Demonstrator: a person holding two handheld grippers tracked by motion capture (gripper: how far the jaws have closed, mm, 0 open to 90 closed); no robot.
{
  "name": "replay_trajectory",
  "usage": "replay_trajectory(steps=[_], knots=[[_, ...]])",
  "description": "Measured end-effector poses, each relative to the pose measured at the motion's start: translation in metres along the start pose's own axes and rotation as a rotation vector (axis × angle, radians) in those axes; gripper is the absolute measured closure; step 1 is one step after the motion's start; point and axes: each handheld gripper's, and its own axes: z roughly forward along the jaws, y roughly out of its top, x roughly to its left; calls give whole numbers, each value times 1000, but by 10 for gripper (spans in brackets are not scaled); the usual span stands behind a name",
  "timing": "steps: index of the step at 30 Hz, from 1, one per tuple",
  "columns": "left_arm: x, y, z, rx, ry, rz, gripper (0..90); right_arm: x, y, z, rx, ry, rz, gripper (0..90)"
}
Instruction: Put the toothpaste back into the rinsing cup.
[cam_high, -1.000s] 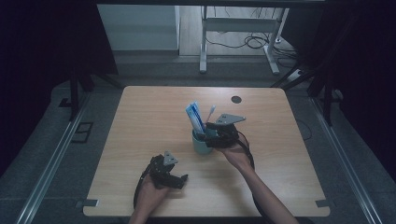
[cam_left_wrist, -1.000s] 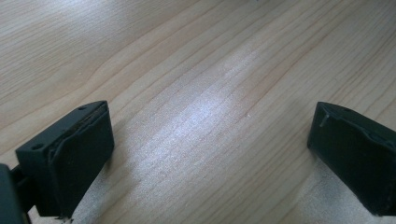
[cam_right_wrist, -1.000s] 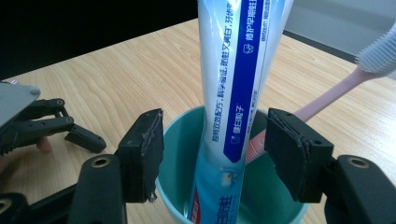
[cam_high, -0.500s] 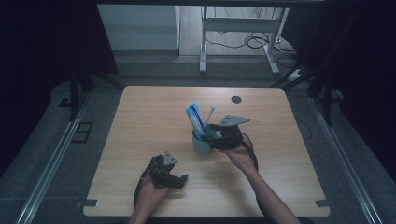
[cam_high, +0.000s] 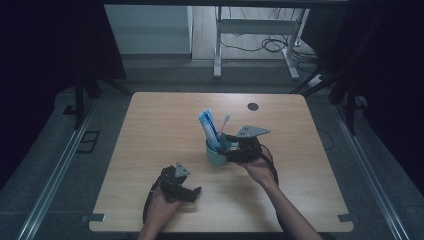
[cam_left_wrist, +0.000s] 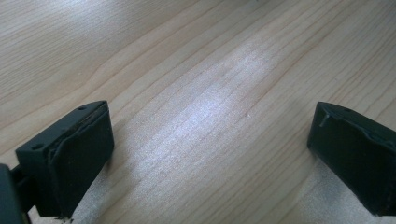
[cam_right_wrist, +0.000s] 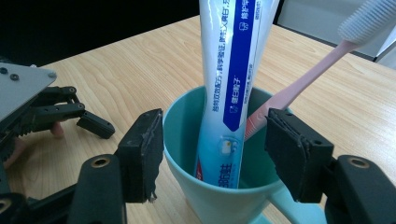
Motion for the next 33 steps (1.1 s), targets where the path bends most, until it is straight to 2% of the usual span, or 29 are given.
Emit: replay_trajectory(steps=[22,33], knots=[[0,0,0,-2,-4,4,15,-2,-7,-11,-10,2,12,376],[0,0,0,-5,-3,1,15,-1,-7,-24,-4,-9,-13,360]])
